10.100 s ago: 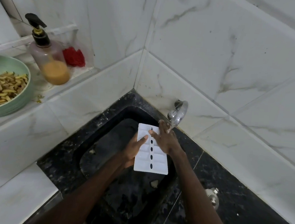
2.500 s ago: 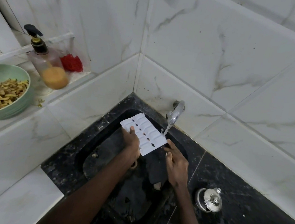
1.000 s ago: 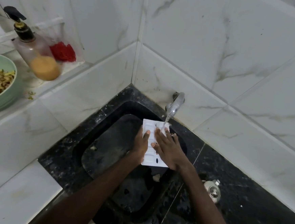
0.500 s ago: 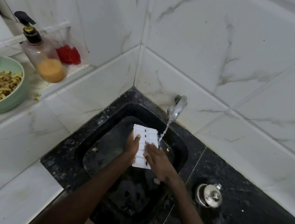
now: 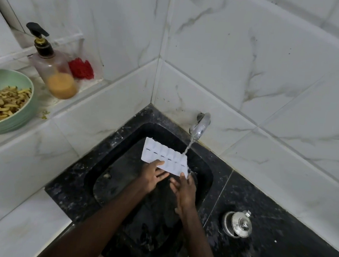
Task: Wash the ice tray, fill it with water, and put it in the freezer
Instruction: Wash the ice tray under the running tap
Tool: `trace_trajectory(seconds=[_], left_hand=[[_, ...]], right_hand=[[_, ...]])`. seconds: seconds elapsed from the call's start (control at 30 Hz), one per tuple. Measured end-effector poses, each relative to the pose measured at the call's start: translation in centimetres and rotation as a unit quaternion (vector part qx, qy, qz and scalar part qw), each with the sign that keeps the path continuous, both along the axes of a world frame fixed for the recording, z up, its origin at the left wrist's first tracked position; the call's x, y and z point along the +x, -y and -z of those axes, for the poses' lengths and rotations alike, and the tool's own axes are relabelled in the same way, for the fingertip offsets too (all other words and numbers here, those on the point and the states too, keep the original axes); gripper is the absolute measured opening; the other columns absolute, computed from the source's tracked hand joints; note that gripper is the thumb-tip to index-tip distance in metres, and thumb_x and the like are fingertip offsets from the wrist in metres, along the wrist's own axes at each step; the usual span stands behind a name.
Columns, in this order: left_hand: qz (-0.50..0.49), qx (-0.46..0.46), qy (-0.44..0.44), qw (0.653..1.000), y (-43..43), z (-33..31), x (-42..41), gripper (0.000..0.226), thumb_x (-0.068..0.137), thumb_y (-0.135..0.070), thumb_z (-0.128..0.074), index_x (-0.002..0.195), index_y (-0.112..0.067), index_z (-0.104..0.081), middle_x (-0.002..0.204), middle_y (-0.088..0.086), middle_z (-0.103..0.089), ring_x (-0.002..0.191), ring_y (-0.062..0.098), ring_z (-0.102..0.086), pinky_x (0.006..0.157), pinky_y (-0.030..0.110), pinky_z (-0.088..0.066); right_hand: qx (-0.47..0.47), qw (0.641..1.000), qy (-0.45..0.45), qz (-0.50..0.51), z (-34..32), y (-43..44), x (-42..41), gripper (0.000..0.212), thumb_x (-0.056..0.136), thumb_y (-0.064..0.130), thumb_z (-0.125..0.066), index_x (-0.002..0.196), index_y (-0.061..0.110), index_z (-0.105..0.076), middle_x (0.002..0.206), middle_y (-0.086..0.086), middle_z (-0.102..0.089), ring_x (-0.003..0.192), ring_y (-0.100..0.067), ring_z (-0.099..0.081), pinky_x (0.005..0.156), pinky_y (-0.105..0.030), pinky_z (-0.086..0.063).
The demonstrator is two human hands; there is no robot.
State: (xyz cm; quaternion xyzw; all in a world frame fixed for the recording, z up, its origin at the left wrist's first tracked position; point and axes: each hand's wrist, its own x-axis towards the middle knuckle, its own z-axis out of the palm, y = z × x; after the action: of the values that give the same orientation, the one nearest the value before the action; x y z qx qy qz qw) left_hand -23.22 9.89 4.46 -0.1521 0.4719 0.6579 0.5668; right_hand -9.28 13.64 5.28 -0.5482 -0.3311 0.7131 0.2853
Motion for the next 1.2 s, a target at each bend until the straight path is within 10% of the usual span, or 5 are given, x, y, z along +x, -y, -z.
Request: trace_trajectory(seconds=[0.4, 0.6, 0.77, 0.97, 1.2], left_hand=[[0.27, 0.199, -0.151, 0.93, 5.2, 0.8, -5.2, 0.069, 0.091, 0.021, -0.061, 0.152, -0.007, -0.046, 0.152, 0.011, -0.056, 0.141, 0.028, -0.053, 0.111, 0.05, -0.049], [0.104, 0.067, 0.03, 0.992, 6.3, 2.4, -7.2, 0.033, 0.101, -0.016, -0.056, 0.129, 0.001, -0.062, 0.131, 0.022, -0.069, 0.102, 0.028, -0.076, 0.084, 0.041, -0.064], [0.205, 0.015, 0.046, 0.977, 6.4, 2.8, -6.8, 0.066, 0.1, -0.055, -0.057, 0.129, 0.004, -0.065, 0.13, 0.024, -0.066, 0.113, 0.037, -0.068, 0.1, 0.053, -0.053], [0.265, 0.06, -0.077, 0.959, 4.0, 1.5, -3.9, 0.071, 0.087, -0.018, -0.084, 0.146, -0.002, -0.048, 0.133, 0.024, -0.067, 0.121, 0.044, -0.066, 0.103, 0.065, -0.051], [0.167, 0.02, -0.161, 0.973, 2.4, 1.2, -2.8, 0.06, 0.082, -0.024, -0.086, 0.125, -0.011, -0.046, 0.116, 0.018, -0.071, 0.092, 0.034, -0.074, 0.083, 0.058, -0.061]], right_hand=[[0.023, 0.996, -0.064, 0.057, -2.0, -5.2, -0.9, 0.039, 0.095, 0.0, -0.069, 0.133, 0.005, -0.061, 0.119, -0.016, -0.072, 0.101, -0.027, -0.075, 0.082, -0.036, -0.064], [-0.013, 0.999, -0.039, -0.021, -1.3, -6.4, -0.4, 0.03, 0.096, -0.004, -0.065, 0.124, 0.005, -0.066, 0.12, -0.016, -0.074, 0.111, -0.032, -0.072, 0.09, -0.042, -0.062], [-0.017, 0.989, 0.019, -0.149, -0.5, -7.0, -0.1, 0.03, 0.101, -0.005, -0.055, 0.127, 0.002, -0.067, 0.116, -0.018, -0.075, 0.108, -0.034, -0.073, 0.084, -0.042, -0.062], [0.115, 0.965, 0.088, -0.217, -1.0, -6.6, -1.4, 0.029, 0.102, 0.007, -0.061, 0.13, 0.011, -0.068, 0.112, -0.006, -0.077, 0.105, -0.024, -0.075, 0.083, -0.034, -0.063], [0.222, 0.95, 0.205, -0.082, -0.6, -5.3, -1.5, 0.022, 0.095, 0.02, -0.075, 0.116, 0.015, -0.078, 0.098, 0.003, -0.081, 0.086, -0.009, -0.077, 0.077, -0.031, -0.065]])
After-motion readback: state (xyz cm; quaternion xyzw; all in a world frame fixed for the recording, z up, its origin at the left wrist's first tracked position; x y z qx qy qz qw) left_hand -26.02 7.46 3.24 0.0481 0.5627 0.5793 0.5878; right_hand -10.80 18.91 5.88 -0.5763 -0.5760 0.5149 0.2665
